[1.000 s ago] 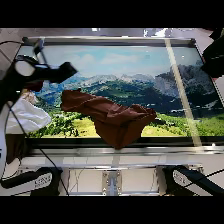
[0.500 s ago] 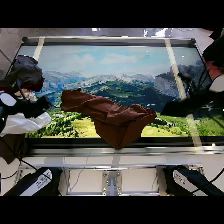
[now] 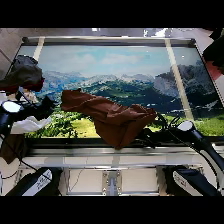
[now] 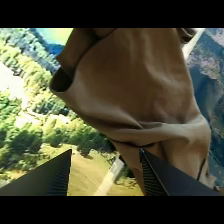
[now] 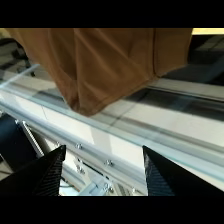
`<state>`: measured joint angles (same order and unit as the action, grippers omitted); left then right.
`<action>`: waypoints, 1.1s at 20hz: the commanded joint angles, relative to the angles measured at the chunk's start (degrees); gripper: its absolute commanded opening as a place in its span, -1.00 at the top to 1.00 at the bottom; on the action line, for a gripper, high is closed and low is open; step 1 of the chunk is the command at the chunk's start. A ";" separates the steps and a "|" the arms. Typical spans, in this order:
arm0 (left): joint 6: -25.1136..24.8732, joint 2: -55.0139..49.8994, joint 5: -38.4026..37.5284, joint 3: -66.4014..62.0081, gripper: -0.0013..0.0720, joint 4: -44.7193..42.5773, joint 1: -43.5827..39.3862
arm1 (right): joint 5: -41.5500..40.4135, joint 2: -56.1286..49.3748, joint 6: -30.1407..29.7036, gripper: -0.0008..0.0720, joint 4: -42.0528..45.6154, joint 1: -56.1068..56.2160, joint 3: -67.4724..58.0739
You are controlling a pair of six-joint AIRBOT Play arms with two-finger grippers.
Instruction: Fold the shirts.
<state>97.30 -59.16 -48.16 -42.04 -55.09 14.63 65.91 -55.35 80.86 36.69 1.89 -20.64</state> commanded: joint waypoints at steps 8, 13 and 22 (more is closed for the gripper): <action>-0.02 0.04 1.11 0.22 -0.41 2.89 -2.05 | -23.61 -0.57 8.68 -0.54 -3.54 14.14 3.43; -0.02 0.04 2.62 0.22 -0.41 2.89 -2.03 | -24.68 -4.11 9.77 -0.54 -4.02 15.30 3.43; -0.02 -2.19 4.20 0.31 -0.41 2.69 -2.05 | -30.71 -3.91 9.49 0.93 -8.61 15.30 3.26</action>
<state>97.25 -60.05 -44.31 -41.78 -52.25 12.60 36.71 -59.35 90.50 29.06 17.12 -17.37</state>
